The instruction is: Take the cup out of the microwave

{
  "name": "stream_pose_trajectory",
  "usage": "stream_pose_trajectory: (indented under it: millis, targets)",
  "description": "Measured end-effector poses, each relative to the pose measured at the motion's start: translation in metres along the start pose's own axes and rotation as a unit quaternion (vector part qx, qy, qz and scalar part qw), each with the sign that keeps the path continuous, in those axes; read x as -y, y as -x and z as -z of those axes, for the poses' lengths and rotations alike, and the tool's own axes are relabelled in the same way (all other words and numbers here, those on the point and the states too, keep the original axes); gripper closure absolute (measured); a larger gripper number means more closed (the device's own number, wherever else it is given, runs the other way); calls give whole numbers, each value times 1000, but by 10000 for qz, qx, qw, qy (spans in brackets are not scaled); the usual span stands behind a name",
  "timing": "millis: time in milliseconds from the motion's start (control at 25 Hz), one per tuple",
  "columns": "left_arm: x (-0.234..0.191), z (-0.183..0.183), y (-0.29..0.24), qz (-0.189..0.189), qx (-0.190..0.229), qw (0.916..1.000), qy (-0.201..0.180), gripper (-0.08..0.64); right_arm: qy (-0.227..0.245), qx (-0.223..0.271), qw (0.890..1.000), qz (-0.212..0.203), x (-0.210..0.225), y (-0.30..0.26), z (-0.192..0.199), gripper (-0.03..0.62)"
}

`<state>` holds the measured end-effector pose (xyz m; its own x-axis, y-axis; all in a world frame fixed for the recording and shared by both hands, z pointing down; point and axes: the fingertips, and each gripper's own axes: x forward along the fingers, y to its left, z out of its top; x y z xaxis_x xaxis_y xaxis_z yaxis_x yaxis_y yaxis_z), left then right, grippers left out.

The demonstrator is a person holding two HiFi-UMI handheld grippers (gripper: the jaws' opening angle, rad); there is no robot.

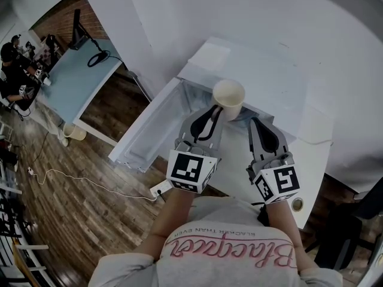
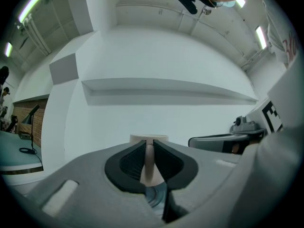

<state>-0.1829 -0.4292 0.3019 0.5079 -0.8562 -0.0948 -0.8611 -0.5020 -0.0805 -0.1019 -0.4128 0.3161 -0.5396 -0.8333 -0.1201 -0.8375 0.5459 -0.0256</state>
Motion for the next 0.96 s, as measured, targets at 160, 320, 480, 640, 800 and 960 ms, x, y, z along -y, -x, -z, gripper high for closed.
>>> stream_pose_trajectory:
  millis: [160,320,480,640,800,960]
  targets:
    - [1,-4,-2,48,36,10000,-16,511,126,-118,9998,84,0,0,2,581]
    - [3,-4,-3,111,39,9999,-25,511,122,-150,9997,140,-1,1,3,581]
    - [4,-2,-2,151,43,9999,-39,511,189,-156,9996,113,-3,1,3,581]
    - [5,-4,-2,199,53,9998,-54,511,219,-187,9995,123,-5,-1,2,581]
    - [4,-5,0,217,55,9997,-55,511,220,-206,9995,107,-7,-2,3,582]
    - [4,-6,1,228,73,9997,-46,511,226,-228,9994,101,-8,-3,3,581]
